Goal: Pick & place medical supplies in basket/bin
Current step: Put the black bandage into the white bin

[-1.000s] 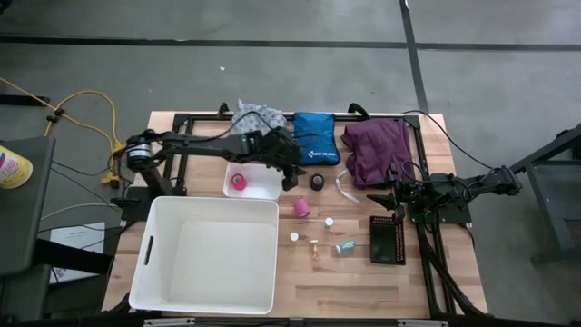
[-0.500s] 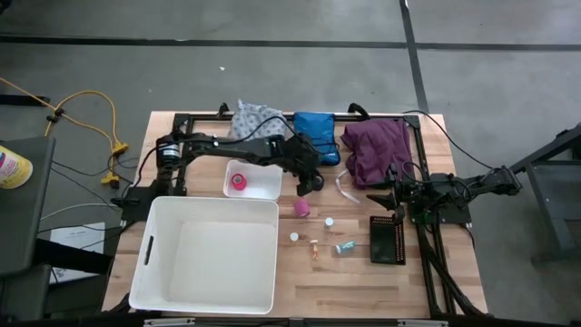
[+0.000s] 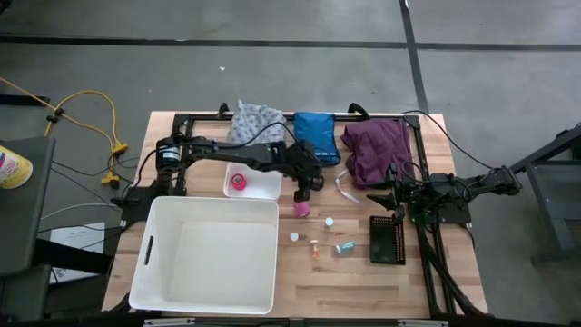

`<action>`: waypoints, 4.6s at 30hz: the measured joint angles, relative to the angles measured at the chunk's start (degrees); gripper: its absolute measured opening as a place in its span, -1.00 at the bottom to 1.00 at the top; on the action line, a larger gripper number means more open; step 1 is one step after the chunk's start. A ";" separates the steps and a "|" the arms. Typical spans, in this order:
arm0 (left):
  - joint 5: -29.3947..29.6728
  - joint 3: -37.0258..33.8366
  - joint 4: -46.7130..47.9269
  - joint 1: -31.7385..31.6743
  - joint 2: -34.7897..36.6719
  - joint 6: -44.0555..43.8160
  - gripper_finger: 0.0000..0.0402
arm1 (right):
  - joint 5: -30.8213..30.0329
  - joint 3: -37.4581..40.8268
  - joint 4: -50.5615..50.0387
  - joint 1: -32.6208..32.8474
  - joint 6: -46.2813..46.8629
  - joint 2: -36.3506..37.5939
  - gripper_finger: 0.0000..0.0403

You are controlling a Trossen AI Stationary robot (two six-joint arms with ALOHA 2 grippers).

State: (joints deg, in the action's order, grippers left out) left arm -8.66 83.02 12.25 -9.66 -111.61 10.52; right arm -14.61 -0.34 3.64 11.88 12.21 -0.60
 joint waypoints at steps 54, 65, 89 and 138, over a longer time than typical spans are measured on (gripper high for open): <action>4.52 0.17 -0.16 0.04 -5.57 7.69 -0.34 | 0.02 0.00 0.02 0.00 0.02 0.02 -0.22; 3.95 0.22 0.18 -0.40 -6.14 6.59 -0.35 | 0.02 -0.02 0.02 -0.02 0.00 0.02 -0.22; 3.93 0.11 0.74 -0.30 -6.29 6.15 -0.76 | 0.02 -0.01 0.02 0.00 0.00 0.02 -0.22; 1.92 -0.13 19.61 -5.30 14.10 1.31 -0.85 | 0.00 0.00 0.02 -0.02 0.02 0.02 -0.22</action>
State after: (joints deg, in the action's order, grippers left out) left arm -6.74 82.89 31.86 -14.96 -97.51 11.83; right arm -14.61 -0.34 3.66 11.86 12.23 -0.58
